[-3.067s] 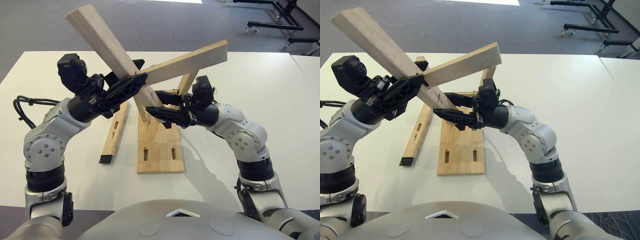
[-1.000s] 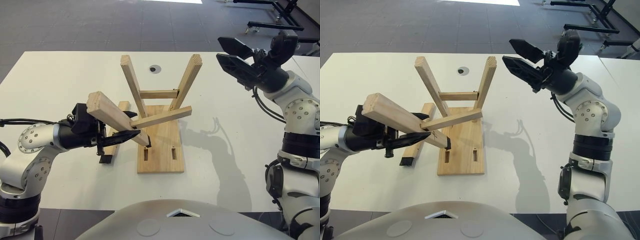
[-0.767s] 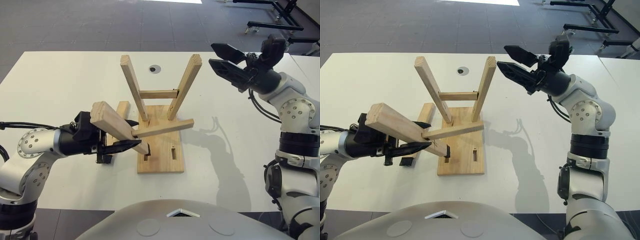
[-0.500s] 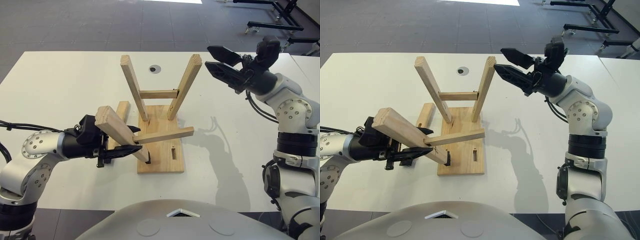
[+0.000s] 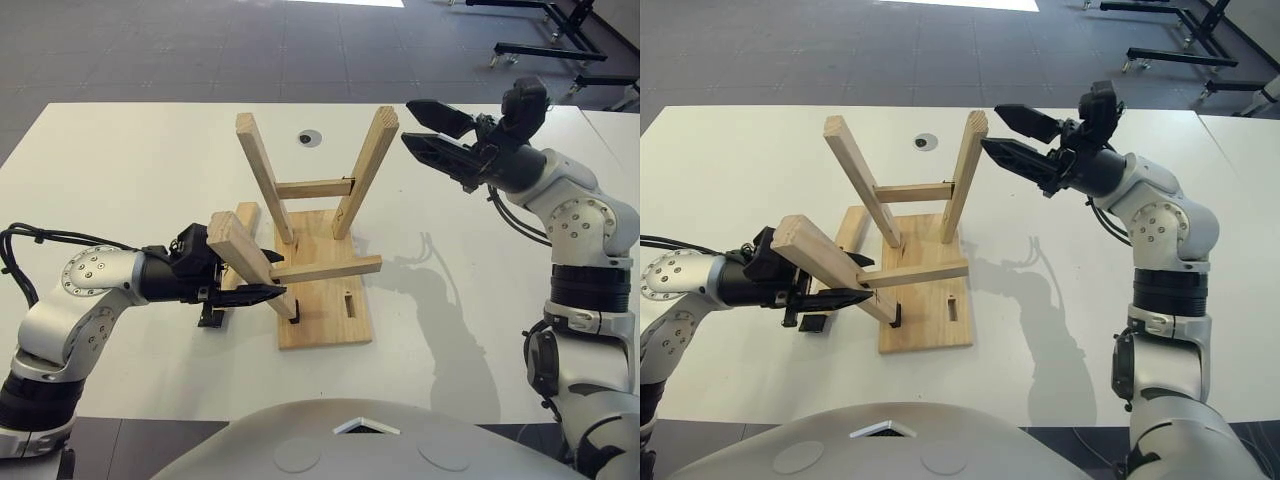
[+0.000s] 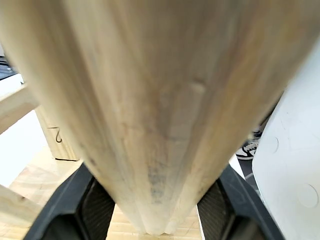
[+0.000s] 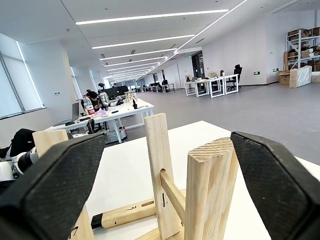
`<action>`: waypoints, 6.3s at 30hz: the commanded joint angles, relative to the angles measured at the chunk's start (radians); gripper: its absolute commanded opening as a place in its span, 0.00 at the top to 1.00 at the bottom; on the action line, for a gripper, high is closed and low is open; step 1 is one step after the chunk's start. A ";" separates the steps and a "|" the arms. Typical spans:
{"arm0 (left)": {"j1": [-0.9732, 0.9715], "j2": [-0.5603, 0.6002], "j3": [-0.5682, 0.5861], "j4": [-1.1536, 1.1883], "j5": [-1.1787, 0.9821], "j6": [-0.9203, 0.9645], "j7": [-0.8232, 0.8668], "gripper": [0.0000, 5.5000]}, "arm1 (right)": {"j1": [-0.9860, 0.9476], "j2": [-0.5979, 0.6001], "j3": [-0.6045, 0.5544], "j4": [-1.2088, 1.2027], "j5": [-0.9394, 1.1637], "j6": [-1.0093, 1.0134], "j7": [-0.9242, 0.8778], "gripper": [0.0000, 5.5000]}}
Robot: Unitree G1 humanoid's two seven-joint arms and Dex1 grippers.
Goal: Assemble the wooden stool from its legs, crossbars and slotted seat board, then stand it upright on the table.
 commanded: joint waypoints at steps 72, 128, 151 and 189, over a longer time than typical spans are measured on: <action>0.082 -0.190 0.029 -0.049 0.507 0.515 0.695 0.21 | 0.213 0.111 -0.025 -0.183 -0.015 -0.071 -0.175 0.17; 0.099 -0.178 0.079 0.266 0.343 0.243 0.541 0.80 | 0.199 0.142 -0.027 -0.143 -0.055 -0.122 -0.249 0.17; -0.076 -0.286 0.502 0.241 -0.242 0.221 0.505 0.82 | 0.032 0.131 -0.091 -0.082 -0.097 -0.140 -0.424 0.17; -0.816 -0.239 0.071 0.731 -1.058 1.040 0.371 0.82 | -0.411 0.438 -0.031 0.278 0.256 -0.050 0.188 0.17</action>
